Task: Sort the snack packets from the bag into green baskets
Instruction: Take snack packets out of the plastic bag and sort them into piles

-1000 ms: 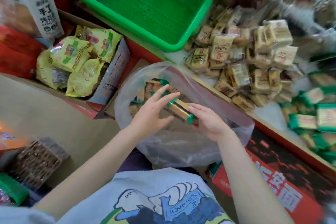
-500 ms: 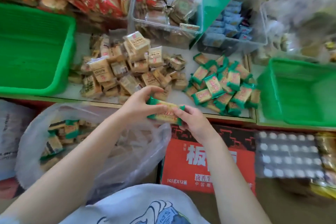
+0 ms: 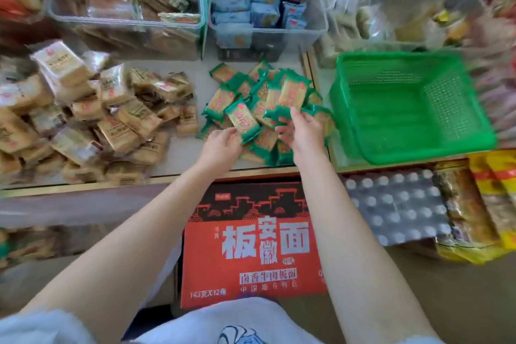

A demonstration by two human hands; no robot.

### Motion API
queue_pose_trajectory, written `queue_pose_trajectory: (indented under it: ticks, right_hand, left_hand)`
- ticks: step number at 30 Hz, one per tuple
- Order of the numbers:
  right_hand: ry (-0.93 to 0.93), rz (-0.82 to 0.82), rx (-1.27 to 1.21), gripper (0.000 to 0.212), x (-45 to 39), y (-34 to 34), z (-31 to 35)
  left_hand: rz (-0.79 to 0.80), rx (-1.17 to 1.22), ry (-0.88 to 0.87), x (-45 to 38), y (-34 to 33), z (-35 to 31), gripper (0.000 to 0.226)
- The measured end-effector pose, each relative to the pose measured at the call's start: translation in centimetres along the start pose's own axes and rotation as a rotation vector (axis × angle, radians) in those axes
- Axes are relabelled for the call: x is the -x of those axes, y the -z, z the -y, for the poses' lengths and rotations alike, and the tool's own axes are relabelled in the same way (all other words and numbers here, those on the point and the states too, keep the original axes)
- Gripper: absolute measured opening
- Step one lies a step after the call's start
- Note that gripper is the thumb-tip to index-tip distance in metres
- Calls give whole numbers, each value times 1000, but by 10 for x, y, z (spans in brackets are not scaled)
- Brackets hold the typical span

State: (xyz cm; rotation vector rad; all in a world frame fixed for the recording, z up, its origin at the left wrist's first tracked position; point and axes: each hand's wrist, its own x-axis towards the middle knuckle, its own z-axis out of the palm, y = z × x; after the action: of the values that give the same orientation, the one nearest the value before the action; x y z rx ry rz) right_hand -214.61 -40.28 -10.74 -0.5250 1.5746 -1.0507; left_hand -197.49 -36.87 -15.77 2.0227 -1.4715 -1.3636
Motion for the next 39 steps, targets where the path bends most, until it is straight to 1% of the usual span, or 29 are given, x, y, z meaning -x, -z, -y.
queue_pose_trajectory:
  ticks: [2,4,6,10,12,13,15,17,20,23,25,26,28,29,30,31,33,34,35,36,38,39]
  right_hand:
    - [-5,-53,41,20,-17,2,-4]
    - [-5,-86,94,26,-26,7,-10]
    - [5,-84,102,29,-27,12,-14]
    - [-39,-111,37,33,-7,17,-23]
    - [-72,-104,-16,32,14,18,-33]
    - [-95,-80,-16,28,28,16,-40]
    - [-150,-3,52,19,59,8,-59]
    - [-195,122,170,16,93,-9,-83]
    - [-273,346,352,14,137,-54,-127]
    - [-364,560,467,15,176,-118,-177]
    - [-416,683,534,13,199,-164,-210]
    - [-437,731,574,12,210,-187,-228]
    - [-462,826,693,13,230,-232,-267]
    - [-470,870,747,13,241,-253,-288]
    - [-474,901,791,15,253,-270,-308]
    - [-477,924,833,22,263,-286,-327]
    - [-493,944,928,54,284,-313,-356]
    - [-505,943,964,64,293,-323,-367]
    - [-514,941,976,67,298,-331,-378]
    - [-516,942,982,62,301,-336,-390]
    - [-505,960,996,52,308,-344,-406]
    - [-497,955,999,52,308,-345,-418]
  left_hand:
    - [6,-120,28,-5,-13,1,61]
    - [-19,-161,40,-6,-20,0,65]
    - [-25,-173,30,-5,-22,0,66]
    - [-7,-135,6,4,-15,2,65]
    - [-31,-48,-23,19,-9,5,59]
    - [-55,11,-46,31,-6,10,51]
    - [-119,134,-65,62,4,30,33]
    - [-217,212,-21,98,17,67,24]
    - [-337,238,125,154,47,151,20]
    - [-451,148,313,212,90,246,17]
    - [-579,57,446,246,117,303,23]
    - [-661,4,518,261,129,328,31]
    - [-813,-83,688,287,148,366,57]
    - [-858,-72,772,296,155,382,72]
    - [-871,-14,845,302,161,397,87]
    - [-855,98,908,304,163,414,100]
    - [-772,377,1005,302,168,443,117]
    - [-721,502,1026,300,171,454,120]
    - [-671,599,1036,297,174,463,121]
    - [-626,676,1035,294,177,471,118]
    - [-566,809,1033,289,179,481,107]
    - [-538,857,1037,287,178,483,102]
